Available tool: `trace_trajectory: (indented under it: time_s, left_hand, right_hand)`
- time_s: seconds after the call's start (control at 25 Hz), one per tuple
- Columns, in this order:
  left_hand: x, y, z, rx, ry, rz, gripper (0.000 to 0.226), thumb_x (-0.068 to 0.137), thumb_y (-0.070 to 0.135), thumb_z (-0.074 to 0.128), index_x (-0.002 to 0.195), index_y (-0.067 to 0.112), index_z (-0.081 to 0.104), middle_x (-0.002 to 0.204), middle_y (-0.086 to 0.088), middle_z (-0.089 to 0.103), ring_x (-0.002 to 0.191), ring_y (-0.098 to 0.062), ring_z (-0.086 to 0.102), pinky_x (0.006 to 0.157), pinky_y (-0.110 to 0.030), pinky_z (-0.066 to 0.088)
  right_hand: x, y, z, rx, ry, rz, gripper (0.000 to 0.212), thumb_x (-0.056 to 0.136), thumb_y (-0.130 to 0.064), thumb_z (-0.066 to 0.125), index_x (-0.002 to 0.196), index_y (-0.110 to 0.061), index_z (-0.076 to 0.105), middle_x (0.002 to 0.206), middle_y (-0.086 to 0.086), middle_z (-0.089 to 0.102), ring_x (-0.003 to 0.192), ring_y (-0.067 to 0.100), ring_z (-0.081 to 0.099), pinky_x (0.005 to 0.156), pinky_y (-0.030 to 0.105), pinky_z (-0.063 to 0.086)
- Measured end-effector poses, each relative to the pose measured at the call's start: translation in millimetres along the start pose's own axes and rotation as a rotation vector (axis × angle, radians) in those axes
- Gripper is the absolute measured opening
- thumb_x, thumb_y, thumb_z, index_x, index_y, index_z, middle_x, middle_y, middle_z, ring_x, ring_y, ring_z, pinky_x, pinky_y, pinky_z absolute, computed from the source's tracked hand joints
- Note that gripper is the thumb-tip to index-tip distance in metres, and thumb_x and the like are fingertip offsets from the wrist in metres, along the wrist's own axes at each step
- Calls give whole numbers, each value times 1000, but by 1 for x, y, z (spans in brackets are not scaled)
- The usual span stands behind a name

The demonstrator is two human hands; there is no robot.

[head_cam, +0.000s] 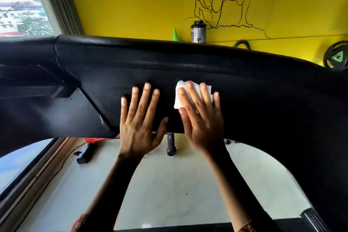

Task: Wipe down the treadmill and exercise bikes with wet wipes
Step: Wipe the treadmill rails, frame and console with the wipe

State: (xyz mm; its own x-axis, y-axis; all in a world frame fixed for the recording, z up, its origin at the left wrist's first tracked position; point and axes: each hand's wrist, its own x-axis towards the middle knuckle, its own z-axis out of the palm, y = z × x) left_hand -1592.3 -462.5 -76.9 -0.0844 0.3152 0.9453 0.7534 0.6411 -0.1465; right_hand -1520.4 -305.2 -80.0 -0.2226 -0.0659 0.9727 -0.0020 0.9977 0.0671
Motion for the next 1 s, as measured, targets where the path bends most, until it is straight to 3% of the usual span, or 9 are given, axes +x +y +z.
trace_trajectory:
  time_s: [0.04, 0.16, 0.32, 0.36, 0.48, 0.52, 0.68, 0.88, 1.0]
  left_hand:
    - [0, 3, 3, 22, 16, 24, 59, 93, 37, 47, 144, 9, 34, 161, 3, 2, 148, -21, 7, 119, -44, 9]
    - [-3, 13, 12, 57, 58, 84, 55, 94, 37, 50, 142, 13, 38, 161, 1, 6, 148, -22, 10, 119, -47, 10]
    - [-6, 27, 25, 31, 75, 107, 53, 94, 38, 51, 141, 15, 40, 161, 0, 6, 148, -22, 9, 118, -48, 9]
    - [-7, 31, 28, 28, 76, 113, 53, 94, 38, 51, 141, 15, 40, 161, -1, 7, 148, -22, 10, 118, -48, 9]
    - [-9, 43, 35, 29, 77, 146, 53, 94, 38, 51, 141, 15, 40, 161, -1, 10, 148, -22, 12, 118, -48, 10]
    - [-9, 46, 37, 31, 77, 146, 53, 94, 38, 52, 141, 16, 41, 161, -1, 10, 148, -22, 12, 118, -48, 9]
    - [-9, 63, 44, 31, 64, 145, 58, 93, 39, 52, 144, 16, 37, 161, -1, 7, 148, -21, 10, 118, -49, 7]
    - [3, 85, 52, 38, 29, 165, 59, 95, 44, 49, 147, 21, 33, 161, -6, 9, 148, -18, 6, 118, -46, 6]
    - [21, 94, 54, 3, 35, 185, 55, 95, 43, 51, 144, 23, 37, 152, -13, 25, 148, -18, 5, 118, -45, 6]
  right_hand:
    - [-6, 14, -4, -40, -1, 25, 43, 102, -27, 33, 143, -14, 36, 151, 4, 34, 138, 29, 30, 115, 44, 17]
    - [-23, 30, -13, -49, 61, 419, 46, 103, -27, 25, 146, -11, 28, 152, 13, 26, 141, 36, 19, 116, 47, 11]
    - [-59, 20, -8, -60, -90, 53, 45, 102, -27, 33, 146, -17, 30, 151, 3, 29, 141, 27, 21, 117, 43, 9]
    - [-68, 29, -9, -86, -86, 73, 45, 103, -28, 32, 146, -18, 29, 150, 3, 30, 141, 26, 22, 117, 42, 10]
    - [-75, 43, -14, -31, 37, 558, 46, 105, -30, 23, 148, -15, 20, 154, 10, 20, 147, 25, 10, 118, 44, 9]
    - [-73, 40, -14, -5, 36, 598, 46, 105, -30, 21, 148, -13, 19, 154, 11, 18, 147, 26, 7, 117, 45, 9]
    - [-97, 40, -13, -43, -97, 174, 44, 104, -30, 26, 146, -19, 28, 153, 1, 26, 144, 24, 20, 113, 46, 20]
    - [-81, 71, -29, -28, 49, 735, 46, 105, -31, 14, 150, -20, 13, 156, 9, 16, 147, 26, 7, 118, 42, 7]
    - [-50, 67, -34, 20, -52, 404, 46, 105, -33, 16, 147, -17, 22, 153, 5, 21, 146, 25, 10, 117, 43, 8]
